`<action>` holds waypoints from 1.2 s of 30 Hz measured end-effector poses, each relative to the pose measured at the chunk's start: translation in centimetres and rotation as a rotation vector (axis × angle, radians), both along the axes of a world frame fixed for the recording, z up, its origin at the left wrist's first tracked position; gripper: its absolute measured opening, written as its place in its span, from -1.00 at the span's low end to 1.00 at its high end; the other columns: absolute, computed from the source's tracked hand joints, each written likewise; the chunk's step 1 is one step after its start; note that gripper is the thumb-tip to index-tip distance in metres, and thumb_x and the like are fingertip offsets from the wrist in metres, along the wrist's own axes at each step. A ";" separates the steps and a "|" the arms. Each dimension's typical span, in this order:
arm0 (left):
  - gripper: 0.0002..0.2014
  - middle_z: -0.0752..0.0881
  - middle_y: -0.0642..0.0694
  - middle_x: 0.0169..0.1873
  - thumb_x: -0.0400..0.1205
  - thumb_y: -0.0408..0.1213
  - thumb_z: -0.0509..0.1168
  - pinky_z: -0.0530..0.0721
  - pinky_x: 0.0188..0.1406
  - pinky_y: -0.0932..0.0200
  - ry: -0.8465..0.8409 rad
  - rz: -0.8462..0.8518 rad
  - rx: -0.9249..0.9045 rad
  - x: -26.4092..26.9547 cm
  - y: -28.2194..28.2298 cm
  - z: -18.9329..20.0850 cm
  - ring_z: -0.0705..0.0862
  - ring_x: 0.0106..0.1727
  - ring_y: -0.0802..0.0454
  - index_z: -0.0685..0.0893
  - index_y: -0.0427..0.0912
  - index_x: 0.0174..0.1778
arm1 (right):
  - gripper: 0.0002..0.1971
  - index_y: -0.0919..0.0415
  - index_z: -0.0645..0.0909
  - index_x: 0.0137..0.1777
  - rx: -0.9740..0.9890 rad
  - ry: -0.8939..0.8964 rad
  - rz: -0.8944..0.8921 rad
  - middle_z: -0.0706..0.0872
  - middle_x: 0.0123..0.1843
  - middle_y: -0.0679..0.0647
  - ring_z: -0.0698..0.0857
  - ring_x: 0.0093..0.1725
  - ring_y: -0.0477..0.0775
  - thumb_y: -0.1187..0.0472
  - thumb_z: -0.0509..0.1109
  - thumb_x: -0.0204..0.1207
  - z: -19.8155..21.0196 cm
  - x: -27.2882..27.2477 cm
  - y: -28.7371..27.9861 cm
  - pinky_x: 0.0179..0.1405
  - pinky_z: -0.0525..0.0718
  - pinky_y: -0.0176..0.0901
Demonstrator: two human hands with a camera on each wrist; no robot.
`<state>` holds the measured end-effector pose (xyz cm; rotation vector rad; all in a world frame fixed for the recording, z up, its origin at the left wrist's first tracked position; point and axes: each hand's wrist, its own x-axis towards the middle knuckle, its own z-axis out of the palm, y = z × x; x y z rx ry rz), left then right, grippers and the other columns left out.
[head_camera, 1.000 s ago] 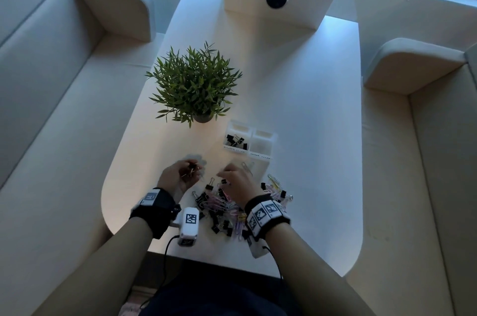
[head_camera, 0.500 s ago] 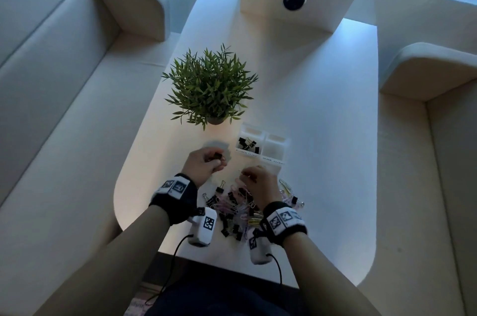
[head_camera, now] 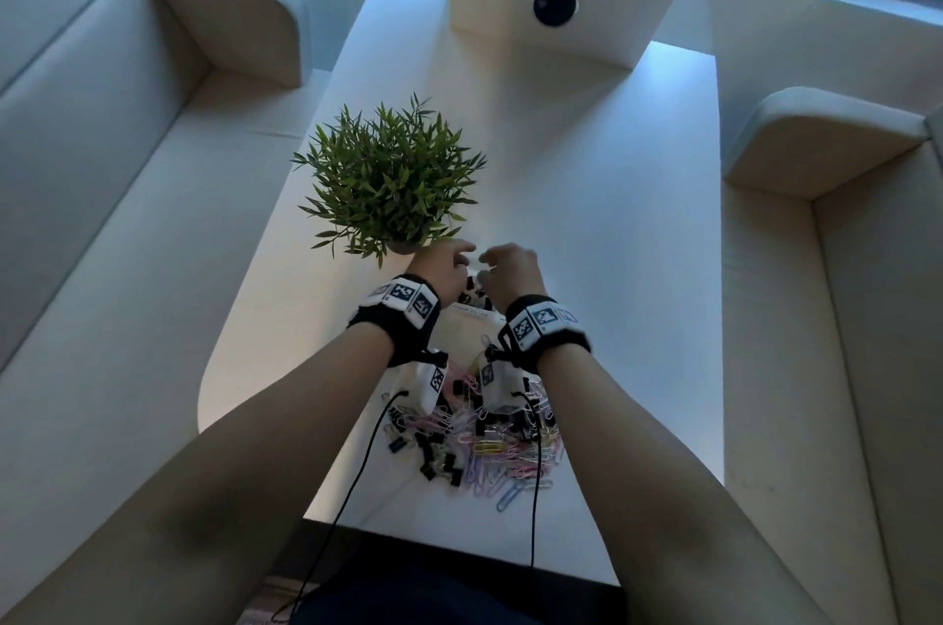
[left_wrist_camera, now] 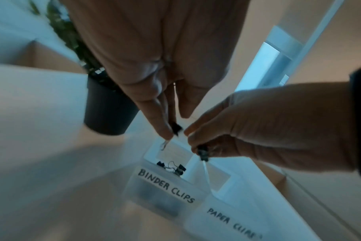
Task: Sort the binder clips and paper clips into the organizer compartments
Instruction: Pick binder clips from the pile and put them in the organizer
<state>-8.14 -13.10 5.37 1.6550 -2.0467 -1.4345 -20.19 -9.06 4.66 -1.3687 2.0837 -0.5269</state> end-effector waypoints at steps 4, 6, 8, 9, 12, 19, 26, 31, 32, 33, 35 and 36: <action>-0.61 0.61 -0.22 0.27 0.58 -0.48 0.21 0.59 0.32 -0.14 0.322 0.142 0.266 1.4 0.4 -1.0 0.63 0.23 -0.15 0.56 -0.12 0.32 | -0.72 0.29 0.71 0.15 -0.100 -0.082 -0.049 0.77 0.13 0.21 0.74 0.08 0.09 0.38 0.34 0.45 0.8 -0.1 0.4 0.27 0.64 -0.07; -0.62 0.57 -0.23 0.28 0.60 -0.51 0.19 0.59 0.31 -0.06 0.393 0.152 0.320 1.7 1.0 -0.8 0.62 0.24 -0.13 0.54 -0.19 0.34 | -0.73 0.27 0.72 0.13 -0.186 -0.102 -0.115 0.79 0.09 0.18 0.76 0.02 0.04 0.40 0.34 0.45 1.1 -0.7 1.4 0.20 0.66 -0.17; -0.65 0.61 -0.20 0.24 0.61 -0.50 0.18 0.65 0.20 0.06 0.376 0.130 0.225 2.2 1.5 -0.6 0.67 0.14 -0.06 0.57 -0.18 0.30 | -0.74 0.27 0.73 0.11 -0.278 -0.093 -0.183 0.80 0.04 0.15 0.77 -0.03 0.01 0.43 0.36 0.46 1.1 -1.7 3.5 0.11 0.63 -0.32; -0.68 0.67 -0.16 0.18 0.60 -0.47 0.19 0.67 0.13 0.10 0.313 0.110 0.116 2.6 1.9 -0.4 0.69 0.06 -0.03 0.61 -0.14 0.24 | -0.75 0.26 0.74 0.09 -0.304 -0.081 -0.216 0.81 0.02 0.14 0.76 -0.05 0.00 0.44 0.37 0.45 0.9 -2.4 4.8 0.05 0.60 -0.41; -0.79 0.73 -0.03 -0.02 0.55 -0.33 0.30 0.59 -0.01 0.23 0.043 0.013 -0.162 4.8 4.0 -0.9 0.67 -0.08 0.05 0.69 -0.09 0.08 | -0.70 0.20 0.76 0.03 -0.273 -0.033 -0.259 0.81 -0.03 0.11 0.72 -0.13 -0.04 0.49 0.35 0.40 -0.5 -4.4 10.4 -0.04 0.63 -0.47; -0.75 0.62 -0.22 0.21 0.49 -0.46 0.28 0.44 0.18 0.30 -0.179 -0.353 -0.260 6.9 9.7 -3.8 0.62 0.17 -0.15 0.71 -0.29 0.06 | -0.71 0.15 0.69 0.18 -0.039 0.077 0.045 0.70 0.08 0.09 0.64 0.00 0.02 0.32 0.44 0.46 -4.7 -4.1 17.6 0.11 0.67 -0.04; -0.78 0.59 -0.24 0.13 0.46 -0.55 0.28 0.50 -0.03 0.23 -0.239 -0.347 -0.300 6.9 10.6 -5.1 0.62 0.02 -0.19 0.71 -0.37 -0.01 | -0.83 0.26 0.74 -0.01 0.054 0.176 0.134 0.67 -0.01 0.18 0.65 0.00 0.19 0.33 0.33 0.52 -5.4 -1.7 15.0 -0.06 0.71 0.09; -0.92 0.57 -0.23 0.09 0.49 -0.47 0.34 0.52 -0.08 0.28 -0.264 -0.349 -0.317 7.4 10.2 -5.9 0.63 -0.06 -0.13 0.71 -0.35 -0.14 | -0.76 0.24 0.73 0.07 0.127 0.104 0.025 0.64 0.02 0.19 0.64 0.01 0.19 0.41 0.28 0.51 -5.3 -1.6 14.1 0.09 0.65 -0.02; -0.93 0.56 -0.24 0.09 0.48 -0.46 0.36 0.52 -0.09 0.28 -0.245 -0.340 -0.328 7.5 10.1 -5.8 0.63 -0.06 -0.13 0.71 -0.36 -0.16 | -0.75 0.23 0.73 0.07 0.136 0.088 0.011 0.63 0.02 0.19 0.64 0.00 0.18 0.41 0.29 0.50 -5.2 -1.7 13.9 0.08 0.62 -0.09; -0.94 0.56 -0.24 0.10 0.46 -0.46 0.38 0.55 -0.11 0.26 -0.217 -0.326 -0.341 7.6 10.1 -5.6 0.64 -0.07 -0.13 0.70 -0.36 -0.19 | -0.76 0.24 0.74 0.07 0.142 0.074 0.001 0.63 0.01 0.20 0.64 -0.01 0.18 0.41 0.30 0.50 -5.1 -1.9 13.8 0.05 0.60 -0.15; -0.94 0.60 -0.23 0.09 0.41 -0.48 0.41 0.67 -0.12 0.17 -0.141 -0.281 -0.365 7.9 9.9 -5.3 0.64 -0.13 -0.09 0.68 -0.33 -0.24 | -0.78 0.27 0.75 0.04 0.141 0.046 -0.009 0.64 -0.01 0.22 0.65 -0.04 0.18 0.40 0.31 0.50 -4.8 -2.2 13.6 -0.01 0.56 -0.21; -0.93 0.63 -0.20 0.10 0.41 -0.49 0.42 0.70 -0.12 0.18 -0.102 -0.251 -0.370 8.0 9.8 -5.2 0.64 -0.17 -0.04 0.68 -0.31 -0.25 | -0.80 0.29 0.75 0.02 0.136 0.038 -0.006 0.65 -0.02 0.23 0.65 -0.05 0.19 0.39 0.32 0.51 -4.8 -2.4 13.6 -0.01 0.57 -0.21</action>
